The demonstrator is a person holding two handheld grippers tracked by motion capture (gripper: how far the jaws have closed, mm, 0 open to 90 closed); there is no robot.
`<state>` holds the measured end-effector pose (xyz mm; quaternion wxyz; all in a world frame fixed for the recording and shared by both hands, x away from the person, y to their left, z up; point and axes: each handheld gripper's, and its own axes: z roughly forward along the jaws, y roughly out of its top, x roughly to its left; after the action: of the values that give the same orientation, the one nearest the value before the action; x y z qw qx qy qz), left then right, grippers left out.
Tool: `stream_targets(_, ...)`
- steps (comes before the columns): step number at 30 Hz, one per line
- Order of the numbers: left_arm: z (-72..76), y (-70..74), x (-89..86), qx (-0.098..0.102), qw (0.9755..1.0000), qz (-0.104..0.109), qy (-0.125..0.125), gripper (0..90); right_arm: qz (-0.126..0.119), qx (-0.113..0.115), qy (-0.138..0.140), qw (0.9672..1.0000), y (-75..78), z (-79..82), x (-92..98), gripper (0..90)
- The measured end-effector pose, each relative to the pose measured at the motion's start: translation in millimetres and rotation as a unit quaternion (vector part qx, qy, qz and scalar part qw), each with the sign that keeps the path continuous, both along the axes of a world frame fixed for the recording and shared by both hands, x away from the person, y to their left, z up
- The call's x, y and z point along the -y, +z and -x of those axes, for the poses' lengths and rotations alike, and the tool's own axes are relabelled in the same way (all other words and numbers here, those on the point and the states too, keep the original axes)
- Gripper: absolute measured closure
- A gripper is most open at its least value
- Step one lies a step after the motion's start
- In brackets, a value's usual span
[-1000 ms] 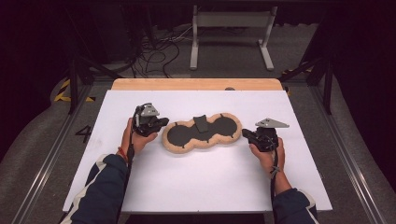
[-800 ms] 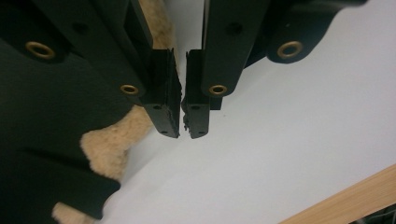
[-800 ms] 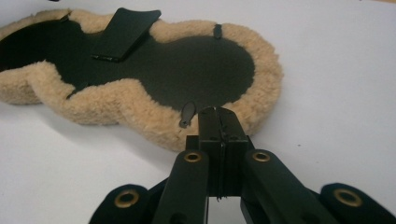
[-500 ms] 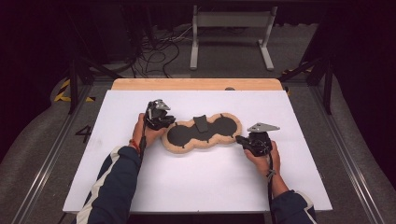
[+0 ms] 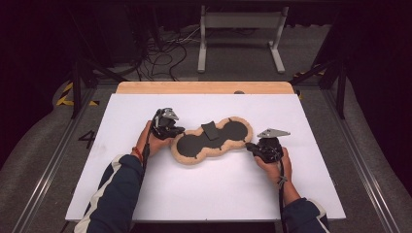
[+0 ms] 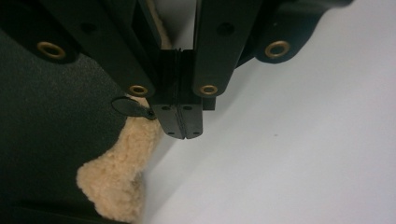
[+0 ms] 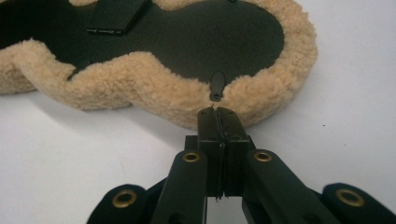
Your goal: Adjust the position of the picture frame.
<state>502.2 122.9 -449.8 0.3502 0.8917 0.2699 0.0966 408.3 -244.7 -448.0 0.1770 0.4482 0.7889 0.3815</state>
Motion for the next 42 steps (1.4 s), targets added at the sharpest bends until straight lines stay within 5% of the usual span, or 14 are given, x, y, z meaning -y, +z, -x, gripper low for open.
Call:
stream_targets(6, 13.5, 1.0, 3.3, -0.003, 0.9994, -0.005, -0.034, 90.0, 0.004, -0.006, 0.002, 1.0, -3.1, -1.9, -2.2, 89.6)
stream_targets(10, 24.3, -1.2, 4.4, -0.016, 0.9984, 0.012, -0.052, 90.0, -0.002, -0.014, 0.003, 0.9999, -4.2, -1.9, -3.7, 89.7)
stream_targets(19, 55.2, -3.5, 19.0, -0.008, 0.9919, 0.01, -0.126, 90.0, 0.012, -0.017, 0.025, 0.9995, -7.8, -0.9, -12.1, 89.7)
stream_targets(25, 62.7, -6.7, 18.8, -0.015, 0.9904, 0.019, -0.136, 90.0, 0.007, -0.021, 0.022, 0.9995, -7.9, 0.7, -13.1, 90.0)
stream_targets(31, 75.8, -7.0, 19.5, -0.014, 0.9852, 0.003, -0.171, 90.0, 0.0, -0.022, 0.025, 0.9994, -8.9, 1.5, -14.8, 90.0)
stream_targets(34, 87.3, -6.8, 20.7, -0.009, 0.9807, -0.003, -0.195, 89.9, -0.005, -0.025, 0.036, 0.999, -9.3, 2.4, -17.4, 90.0)
stream_targets(39, 106.0, -7.3, 20.8, 0.001, 0.9784, -0.006, -0.207, 89.8, 0.007, -0.017, 0.05, 0.9986, -9.3, 6.4, -27.7, 90.0)
stream_targets(42, 114.8, -8.1, 19.7, 0.001, 0.9796, -0.004, -0.201, 89.7, 0.006, -0.018, 0.054, 0.9984, -9.6, 7.5, -31.3, 90.0)
